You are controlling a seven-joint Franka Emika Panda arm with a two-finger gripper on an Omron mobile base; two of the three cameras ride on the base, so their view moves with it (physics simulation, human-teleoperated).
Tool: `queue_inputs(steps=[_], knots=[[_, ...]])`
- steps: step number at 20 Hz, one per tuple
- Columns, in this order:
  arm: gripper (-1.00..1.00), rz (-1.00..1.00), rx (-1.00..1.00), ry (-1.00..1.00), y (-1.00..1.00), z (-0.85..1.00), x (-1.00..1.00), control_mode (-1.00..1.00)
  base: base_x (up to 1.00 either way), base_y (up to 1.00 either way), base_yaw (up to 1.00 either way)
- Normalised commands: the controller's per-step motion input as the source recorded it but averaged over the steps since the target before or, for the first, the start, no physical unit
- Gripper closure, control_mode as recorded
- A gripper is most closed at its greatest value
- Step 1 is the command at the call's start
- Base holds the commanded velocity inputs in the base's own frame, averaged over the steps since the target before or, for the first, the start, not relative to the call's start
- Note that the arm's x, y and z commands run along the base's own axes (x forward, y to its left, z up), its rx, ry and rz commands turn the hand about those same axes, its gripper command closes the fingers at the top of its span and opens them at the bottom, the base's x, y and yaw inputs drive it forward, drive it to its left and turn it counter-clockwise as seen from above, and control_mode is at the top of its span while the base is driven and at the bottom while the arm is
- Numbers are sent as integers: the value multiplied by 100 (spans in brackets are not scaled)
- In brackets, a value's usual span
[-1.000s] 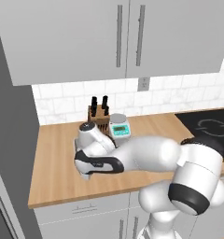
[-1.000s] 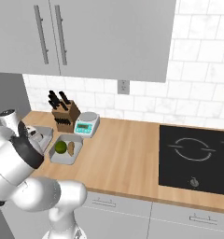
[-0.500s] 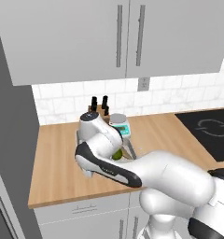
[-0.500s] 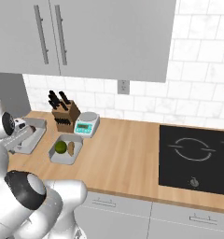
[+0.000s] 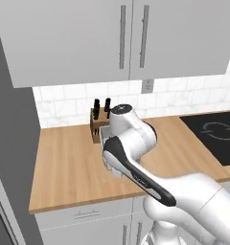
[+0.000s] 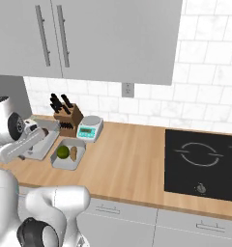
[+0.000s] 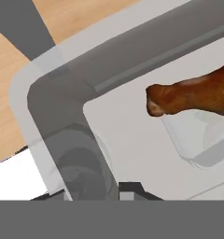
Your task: Take the meat container that has the chicken drumstick and place it on the second highest rack of the freezer. Then take the vegetable container that has the lime and sweet potato and place it on the highest rack of the freezer.
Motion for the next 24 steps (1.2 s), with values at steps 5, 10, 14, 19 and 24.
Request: queue_inputs(steps=[5,10,14,19,24], knots=[[100,0,0,0,-100,42,-6,-100,0,0,0],[100,0,5,0,-96,22,0,-100,0,0,0],[100,0,4,0,-60,0,-2,-100,0,0,0],[100,0,1,-3,-3,0,-28,-100,0,0,0],[100,0,0,-5,0,2,-6,-100,0,0,0]])
